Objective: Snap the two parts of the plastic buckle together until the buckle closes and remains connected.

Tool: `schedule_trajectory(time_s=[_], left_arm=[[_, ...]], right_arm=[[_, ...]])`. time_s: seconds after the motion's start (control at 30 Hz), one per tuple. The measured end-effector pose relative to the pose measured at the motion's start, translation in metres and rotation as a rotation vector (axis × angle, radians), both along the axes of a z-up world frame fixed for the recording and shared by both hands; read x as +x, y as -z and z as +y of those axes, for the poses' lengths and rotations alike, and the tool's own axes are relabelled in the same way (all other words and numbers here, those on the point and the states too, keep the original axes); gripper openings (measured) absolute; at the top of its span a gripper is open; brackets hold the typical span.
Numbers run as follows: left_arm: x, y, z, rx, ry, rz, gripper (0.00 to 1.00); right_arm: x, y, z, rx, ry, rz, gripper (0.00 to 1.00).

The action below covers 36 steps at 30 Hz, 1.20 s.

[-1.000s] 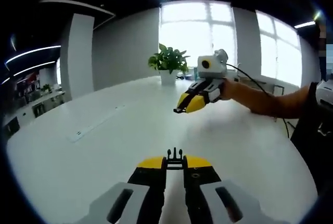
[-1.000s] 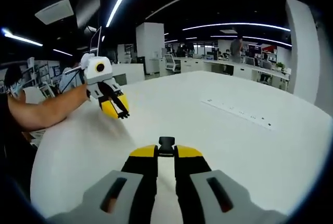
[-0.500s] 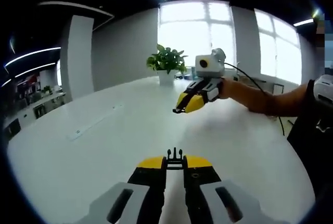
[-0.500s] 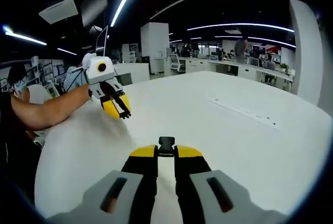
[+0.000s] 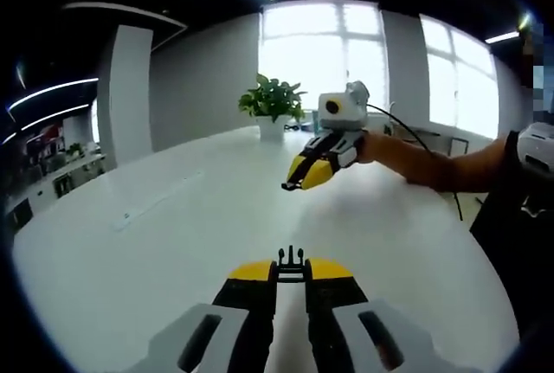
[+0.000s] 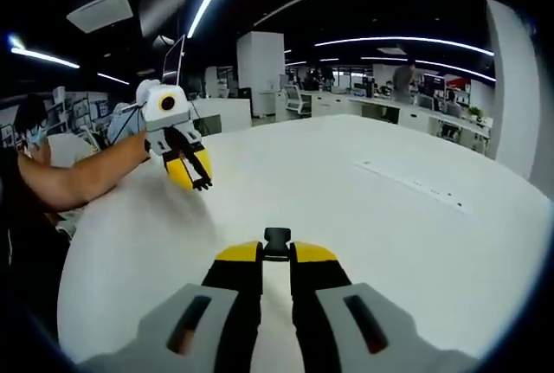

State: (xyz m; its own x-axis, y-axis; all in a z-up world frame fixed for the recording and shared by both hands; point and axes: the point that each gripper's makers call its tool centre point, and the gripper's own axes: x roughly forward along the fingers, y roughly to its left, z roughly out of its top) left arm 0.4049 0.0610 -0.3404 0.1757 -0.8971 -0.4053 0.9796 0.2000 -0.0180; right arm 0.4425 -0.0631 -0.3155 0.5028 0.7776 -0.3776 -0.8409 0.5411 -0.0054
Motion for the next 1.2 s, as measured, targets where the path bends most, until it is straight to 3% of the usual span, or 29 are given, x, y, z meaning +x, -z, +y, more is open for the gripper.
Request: schedule_trajectory(time_s=[0.37,0.57,0.63,1.0,1.07,1.2], left_arm=[[-0.016,-0.007,-0.003,-0.030,0.027,0.016,0.11],[-0.041,0.001,-0.003,0.000,0.058,0.022,0.11],[-0.039,-0.004,-0.002,-0.010,0.051,0.018,0.11],[-0.055,-0.005,-0.007,-0.006,0.090,0.027,0.11],[-0.062,-0.002,-0.009,0.004,0.133,0.021,0.11],[-0.064,0.005,-0.011,0.027,0.142,0.020,0.11]], right_arm=[[-0.019,0.009,0.008,-0.028,-0.065,0.021,0.10],[-0.025,0.012,0.012,-0.049,-0.088,0.019,0.10],[-0.020,0.014,0.011,-0.060,-0.093,0.019,0.10],[-0.038,0.021,0.019,-0.083,-0.116,0.032,0.10],[-0.050,0.024,0.020,-0.088,-0.130,0.032,0.10],[-0.062,0.021,0.020,-0.084,-0.138,0.014,0.10]])
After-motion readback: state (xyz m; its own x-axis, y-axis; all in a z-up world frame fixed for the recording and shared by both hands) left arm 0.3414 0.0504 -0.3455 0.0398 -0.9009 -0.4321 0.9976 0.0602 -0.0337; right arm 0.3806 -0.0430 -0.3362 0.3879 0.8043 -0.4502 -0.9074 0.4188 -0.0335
